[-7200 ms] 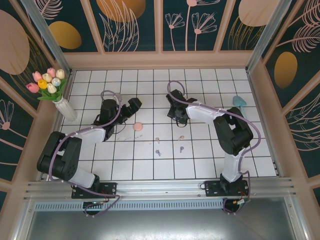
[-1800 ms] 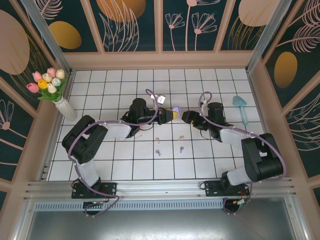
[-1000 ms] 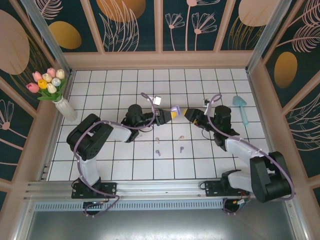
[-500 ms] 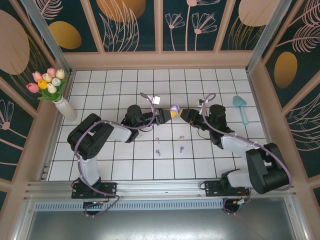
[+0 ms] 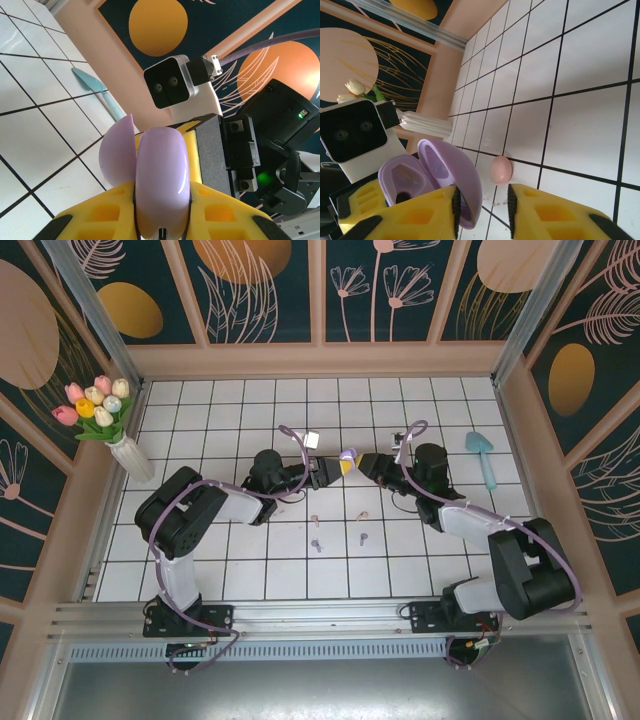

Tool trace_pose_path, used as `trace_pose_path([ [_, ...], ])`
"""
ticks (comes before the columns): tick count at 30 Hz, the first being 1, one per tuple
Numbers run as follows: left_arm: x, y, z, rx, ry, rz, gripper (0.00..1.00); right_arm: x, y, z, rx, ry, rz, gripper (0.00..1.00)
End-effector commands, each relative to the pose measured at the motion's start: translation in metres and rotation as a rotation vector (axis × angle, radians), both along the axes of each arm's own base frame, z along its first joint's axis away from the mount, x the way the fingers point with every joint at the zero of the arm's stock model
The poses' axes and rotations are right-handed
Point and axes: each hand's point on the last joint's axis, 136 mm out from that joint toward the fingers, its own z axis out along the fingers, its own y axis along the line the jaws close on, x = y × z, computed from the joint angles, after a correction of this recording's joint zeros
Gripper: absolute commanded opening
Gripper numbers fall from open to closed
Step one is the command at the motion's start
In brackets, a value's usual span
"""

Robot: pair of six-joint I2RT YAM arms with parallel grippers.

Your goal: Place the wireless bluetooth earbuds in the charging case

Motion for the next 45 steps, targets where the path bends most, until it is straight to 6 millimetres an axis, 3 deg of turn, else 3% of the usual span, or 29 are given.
trace_pose_path([
  [1,-0.008,-0.002,0.009,-0.033,-0.038,-0.031,0.03,0.007,0.006,0.011,0.01,-0.046,0.009,0.3],
  [10,-0.01,-0.001,0.014,-0.04,-0.045,-0.034,0.03,0.009,0.006,0.006,0.003,-0.034,0.002,0.15],
  [14,-0.01,0.0,0.017,-0.043,-0.05,-0.033,0.03,0.01,0.006,0.005,-0.001,-0.03,-0.003,0.04],
  [28,-0.01,0.0,0.015,-0.044,-0.04,-0.029,0.05,0.013,0.007,0.017,0.009,-0.043,-0.004,0.0],
  [31,-0.009,0.001,0.016,-0.046,-0.042,-0.027,0.11,0.013,0.007,0.018,0.004,-0.047,-0.003,0.0],
  [38,-0.006,0.004,0.018,-0.065,-0.028,0.009,0.56,0.019,0.006,0.016,-0.043,-0.05,-0.017,0.0],
  [45,-0.002,0.012,0.021,-0.068,-0.035,0.071,0.73,0.026,0.003,0.015,-0.101,-0.057,-0.019,0.0],
])
